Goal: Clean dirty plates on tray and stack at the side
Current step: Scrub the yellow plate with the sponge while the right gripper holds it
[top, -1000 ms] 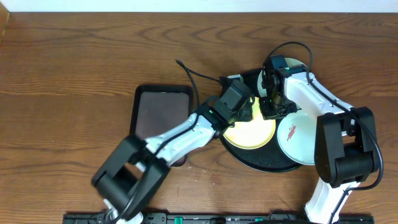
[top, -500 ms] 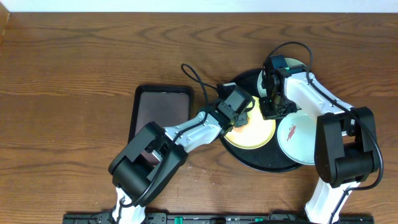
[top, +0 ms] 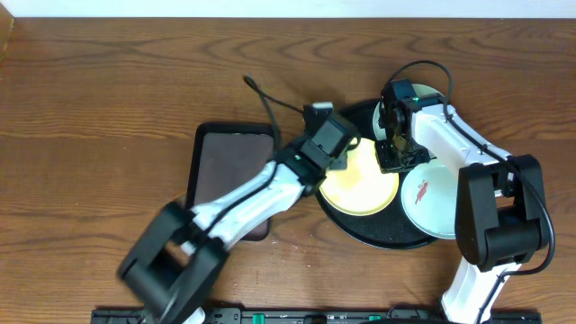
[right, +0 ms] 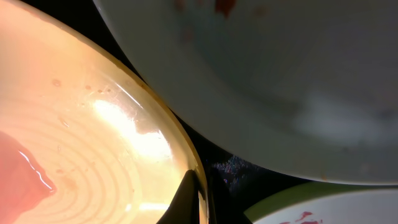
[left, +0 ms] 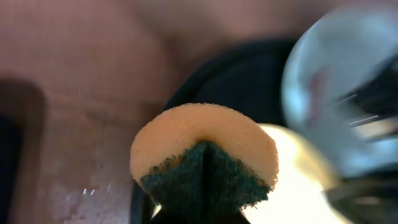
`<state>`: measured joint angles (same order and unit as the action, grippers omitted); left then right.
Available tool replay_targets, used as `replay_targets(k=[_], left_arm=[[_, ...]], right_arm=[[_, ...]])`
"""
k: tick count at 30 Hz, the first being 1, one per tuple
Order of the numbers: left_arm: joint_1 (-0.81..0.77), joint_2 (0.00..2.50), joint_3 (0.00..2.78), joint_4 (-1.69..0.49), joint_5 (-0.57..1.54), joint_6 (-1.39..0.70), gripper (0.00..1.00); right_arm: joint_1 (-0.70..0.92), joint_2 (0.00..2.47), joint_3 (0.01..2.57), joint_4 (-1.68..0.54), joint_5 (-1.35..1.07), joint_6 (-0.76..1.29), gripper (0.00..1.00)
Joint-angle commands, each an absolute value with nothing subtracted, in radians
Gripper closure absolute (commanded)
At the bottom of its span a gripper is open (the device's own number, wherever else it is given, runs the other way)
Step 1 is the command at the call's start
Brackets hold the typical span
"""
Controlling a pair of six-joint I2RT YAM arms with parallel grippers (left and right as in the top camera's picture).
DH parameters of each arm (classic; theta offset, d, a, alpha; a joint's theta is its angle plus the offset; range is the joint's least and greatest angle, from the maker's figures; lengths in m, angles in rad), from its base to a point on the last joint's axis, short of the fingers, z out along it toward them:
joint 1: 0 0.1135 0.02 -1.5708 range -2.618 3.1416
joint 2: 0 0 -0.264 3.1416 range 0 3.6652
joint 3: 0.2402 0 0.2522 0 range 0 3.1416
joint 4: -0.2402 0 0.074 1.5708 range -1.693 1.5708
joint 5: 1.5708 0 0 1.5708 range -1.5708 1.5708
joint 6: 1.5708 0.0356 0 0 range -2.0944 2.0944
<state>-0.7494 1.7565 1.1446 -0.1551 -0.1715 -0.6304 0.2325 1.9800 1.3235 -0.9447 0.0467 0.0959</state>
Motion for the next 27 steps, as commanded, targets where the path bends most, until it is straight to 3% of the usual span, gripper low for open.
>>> replay_targets(k=[1,9,22,27], left_arm=[[-0.748,1.720,1.147,-0.137,-0.183,-0.641,0.92],[-0.748,1.895,1.147,-0.079,-0.067,-0.897,0.93],[-0.752,1.953,1.147,0.056,0.020,-0.897,0.93],[-0.758,1.954,1.147,0.086,0.019,-0.997,0.93]], right_arm=[[0.227,1.967,1.335,-0.934,0.054,0.119,0.99],[0.227,1.967,1.335,-0.934,0.047,0.119,0.99],[0.227,1.967,1.335,-0.934,0.047,0.119,0.99],[0.227,1.967,1.335,-0.934,0.047,0.119,0.99]])
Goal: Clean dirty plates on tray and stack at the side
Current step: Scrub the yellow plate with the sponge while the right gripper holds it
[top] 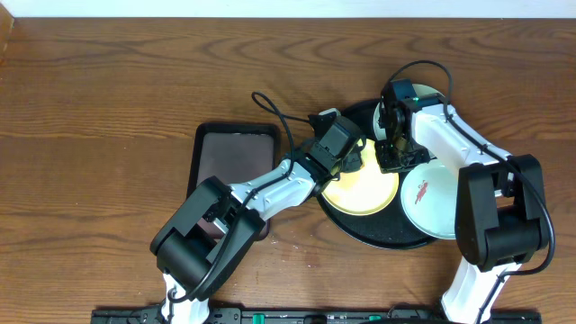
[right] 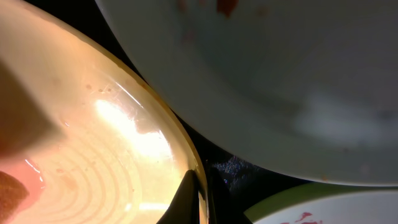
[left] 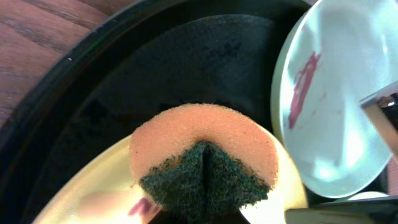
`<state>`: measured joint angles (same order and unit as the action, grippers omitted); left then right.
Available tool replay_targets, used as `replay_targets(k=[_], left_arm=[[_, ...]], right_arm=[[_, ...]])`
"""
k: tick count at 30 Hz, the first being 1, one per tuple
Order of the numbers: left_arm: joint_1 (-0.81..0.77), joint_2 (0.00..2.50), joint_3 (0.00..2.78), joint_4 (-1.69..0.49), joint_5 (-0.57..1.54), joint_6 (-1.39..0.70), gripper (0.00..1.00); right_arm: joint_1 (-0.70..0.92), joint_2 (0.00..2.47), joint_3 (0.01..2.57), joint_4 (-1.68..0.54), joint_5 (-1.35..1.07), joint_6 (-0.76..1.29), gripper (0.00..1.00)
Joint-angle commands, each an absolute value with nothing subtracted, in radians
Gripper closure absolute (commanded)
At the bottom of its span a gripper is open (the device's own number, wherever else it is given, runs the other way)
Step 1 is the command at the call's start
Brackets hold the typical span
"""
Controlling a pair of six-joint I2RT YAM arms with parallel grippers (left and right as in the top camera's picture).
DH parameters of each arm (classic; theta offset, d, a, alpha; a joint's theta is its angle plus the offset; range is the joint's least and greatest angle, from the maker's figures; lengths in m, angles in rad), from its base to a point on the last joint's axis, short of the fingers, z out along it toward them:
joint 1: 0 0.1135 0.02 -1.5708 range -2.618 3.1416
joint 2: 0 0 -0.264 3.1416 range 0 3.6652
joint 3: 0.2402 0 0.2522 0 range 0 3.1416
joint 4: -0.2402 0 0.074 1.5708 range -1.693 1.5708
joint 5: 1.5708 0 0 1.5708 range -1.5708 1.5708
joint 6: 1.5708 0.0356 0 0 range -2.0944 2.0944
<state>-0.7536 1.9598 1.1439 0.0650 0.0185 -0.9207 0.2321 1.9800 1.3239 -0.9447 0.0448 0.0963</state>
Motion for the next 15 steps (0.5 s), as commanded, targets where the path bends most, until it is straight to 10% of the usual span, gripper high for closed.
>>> replay_targets(k=[1,15], left_arm=[[-0.759,1.956,1.147,0.097,0.019,-1.007,0.92],[-0.760,2.088,1.147,0.184,0.079,-1.169,0.92]], right_arm=[[0.227,1.967,1.335,-0.934,0.047,0.119,0.99],[0.227,1.967,1.335,-0.934,0.040,0.119,0.99]])
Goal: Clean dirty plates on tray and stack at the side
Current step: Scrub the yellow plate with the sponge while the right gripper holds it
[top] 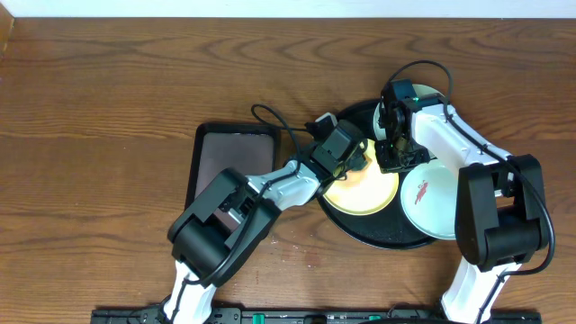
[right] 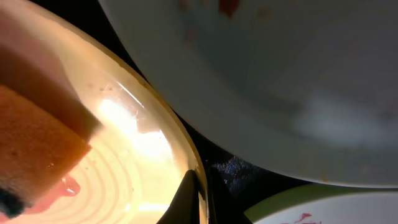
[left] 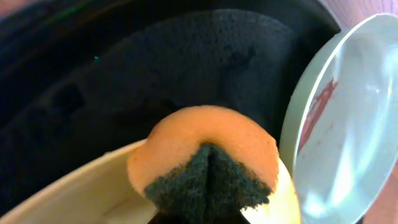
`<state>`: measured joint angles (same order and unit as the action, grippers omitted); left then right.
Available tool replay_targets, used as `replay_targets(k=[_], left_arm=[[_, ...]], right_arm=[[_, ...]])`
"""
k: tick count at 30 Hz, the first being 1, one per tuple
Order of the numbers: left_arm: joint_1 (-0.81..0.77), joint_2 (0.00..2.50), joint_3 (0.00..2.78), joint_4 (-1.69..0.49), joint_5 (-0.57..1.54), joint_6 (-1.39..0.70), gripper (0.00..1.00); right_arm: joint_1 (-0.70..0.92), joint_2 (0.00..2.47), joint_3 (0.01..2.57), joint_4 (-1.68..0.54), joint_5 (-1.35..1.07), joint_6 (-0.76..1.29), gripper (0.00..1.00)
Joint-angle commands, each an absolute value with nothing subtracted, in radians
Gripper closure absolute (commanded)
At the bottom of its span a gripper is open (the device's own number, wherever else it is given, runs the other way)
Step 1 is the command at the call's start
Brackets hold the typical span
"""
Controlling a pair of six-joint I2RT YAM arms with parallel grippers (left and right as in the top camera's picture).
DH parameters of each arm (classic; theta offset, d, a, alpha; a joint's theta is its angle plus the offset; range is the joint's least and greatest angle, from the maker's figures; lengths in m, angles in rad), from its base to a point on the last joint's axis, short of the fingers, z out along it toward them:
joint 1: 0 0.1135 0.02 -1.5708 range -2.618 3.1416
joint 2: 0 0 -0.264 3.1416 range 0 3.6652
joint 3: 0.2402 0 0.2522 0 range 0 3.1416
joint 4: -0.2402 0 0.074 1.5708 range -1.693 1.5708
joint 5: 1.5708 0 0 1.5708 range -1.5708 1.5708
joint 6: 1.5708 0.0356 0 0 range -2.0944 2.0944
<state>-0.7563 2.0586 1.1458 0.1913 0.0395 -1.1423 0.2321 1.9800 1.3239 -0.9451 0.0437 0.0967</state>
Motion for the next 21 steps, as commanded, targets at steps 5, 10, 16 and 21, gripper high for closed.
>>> replay_targets(k=[5,10,16,21], left_arm=[[-0.753,2.087,1.147,0.109,0.067,-1.161,0.93],[-0.702,2.081,1.147,-0.024,0.052,-1.058,0.93],[-0.617,2.032,1.147,-0.154,0.052,-0.956,0.93],[-0.580,1.935,1.147,-0.175,0.053,-0.890,0.92]], right_arm=[[0.227,1.967,1.335,-0.935,0.040,0.119,0.99],[0.226,1.967,1.335,-0.936,0.040,0.118,0.99],[0.225,1.967,1.335,-0.939,0.040,0.118,0.99],[0.225,1.967,1.335,-0.937,0.040,0.118,0.99]])
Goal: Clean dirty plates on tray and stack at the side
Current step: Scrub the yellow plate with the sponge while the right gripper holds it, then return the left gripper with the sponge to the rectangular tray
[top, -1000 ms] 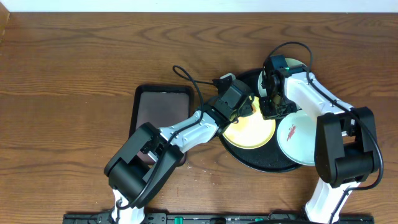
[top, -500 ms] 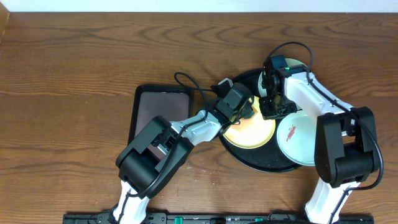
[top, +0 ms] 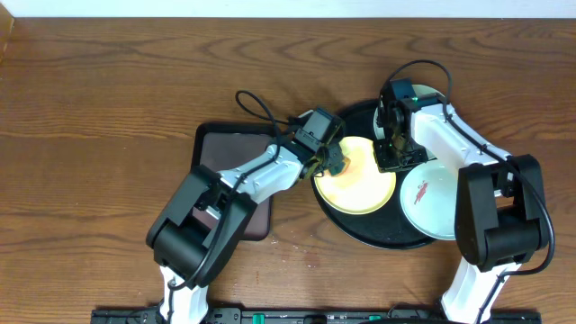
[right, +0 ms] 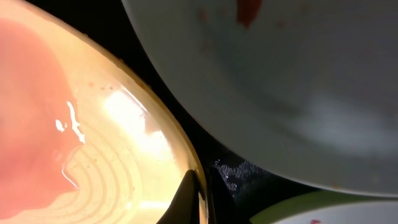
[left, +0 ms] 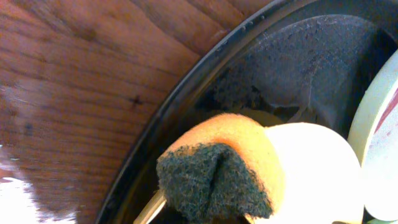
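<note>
A yellow plate lies on the round black tray, with a wet pink-red film across its left part. My left gripper is shut on an orange sponge with a dark green scrub side. The sponge sits at the plate's left rim, by the tray's edge. My right gripper is shut on the plate's right rim, with one dark finger against the inner side. A white plate with a red smear lies at the tray's right. Another smeared white plate lies behind.
A dark rectangular tray lies on the wooden table left of the round one, under my left arm. A black cable loops above it. The two white plates crowd the right and back of the round tray.
My left gripper has moved the sponge from the middle of the yellow plate to its left rim. The sponge has left the right wrist view, and a pink film now shows there. My right gripper still holds the rim.
The sponge was first held near the tray's left edge, with a red blot on the yellow plate. Then it was over the plate, then on the blot. Now it is at the left rim and the blot is spread into a thin film. My right gripper gripped the rim throughout.
</note>
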`<state>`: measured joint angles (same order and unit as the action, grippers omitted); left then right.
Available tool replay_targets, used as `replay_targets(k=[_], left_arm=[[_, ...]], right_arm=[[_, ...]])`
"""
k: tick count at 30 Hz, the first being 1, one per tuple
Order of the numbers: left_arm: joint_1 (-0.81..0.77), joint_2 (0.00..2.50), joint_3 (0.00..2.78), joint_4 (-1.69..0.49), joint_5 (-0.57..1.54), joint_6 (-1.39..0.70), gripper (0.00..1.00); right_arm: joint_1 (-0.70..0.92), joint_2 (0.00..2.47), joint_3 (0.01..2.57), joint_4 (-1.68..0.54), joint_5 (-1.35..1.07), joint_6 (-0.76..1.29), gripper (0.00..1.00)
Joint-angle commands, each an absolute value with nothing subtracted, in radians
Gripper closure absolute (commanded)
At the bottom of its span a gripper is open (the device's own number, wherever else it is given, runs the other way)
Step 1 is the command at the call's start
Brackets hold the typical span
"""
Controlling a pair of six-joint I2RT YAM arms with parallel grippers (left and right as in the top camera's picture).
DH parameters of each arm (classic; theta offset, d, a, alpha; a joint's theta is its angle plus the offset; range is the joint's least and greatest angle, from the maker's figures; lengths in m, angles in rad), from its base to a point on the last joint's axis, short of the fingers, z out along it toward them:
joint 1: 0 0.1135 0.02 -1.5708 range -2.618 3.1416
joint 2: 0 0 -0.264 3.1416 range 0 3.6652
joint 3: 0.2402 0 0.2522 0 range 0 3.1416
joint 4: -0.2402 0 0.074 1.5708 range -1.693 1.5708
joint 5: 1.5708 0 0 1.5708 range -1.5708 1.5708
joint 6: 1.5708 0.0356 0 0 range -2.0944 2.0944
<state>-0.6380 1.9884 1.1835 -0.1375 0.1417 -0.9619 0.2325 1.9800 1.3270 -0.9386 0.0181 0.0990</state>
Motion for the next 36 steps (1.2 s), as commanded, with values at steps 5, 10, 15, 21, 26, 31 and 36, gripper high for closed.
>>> replay_targets(k=[5,10,15,21,26,31,36], left_arm=[[-0.579,1.710,1.147,-0.189,0.033,-0.785,0.93],[-0.578,1.528,1.147,-0.256,0.033,-0.709,0.93],[-0.537,1.399,1.147,-0.446,0.032,-0.673,0.93],[-0.316,1.274,1.147,-0.780,0.030,-0.673,0.92],[-0.177,1.231,1.147,-0.913,0.030,-0.667,0.93],[-0.122,1.231,1.147,-0.939,0.030,-0.620,0.93],[-0.106,1.231,1.147,-0.939,0.030,-0.620,0.92]], right_arm=[[0.225,1.967,1.335,-0.935,0.040,0.118,0.99],[0.225,1.967,1.335,-0.934,-0.002,0.098,0.99],[0.239,1.958,1.339,-0.931,-0.071,0.071,0.99],[0.279,1.855,1.342,-0.935,-0.106,0.075,0.99],[0.293,1.778,1.342,-0.934,-0.102,0.101,0.99],[0.294,1.705,1.342,-0.949,0.035,0.118,0.99],[0.294,1.589,1.342,-0.984,0.143,0.127,0.99]])
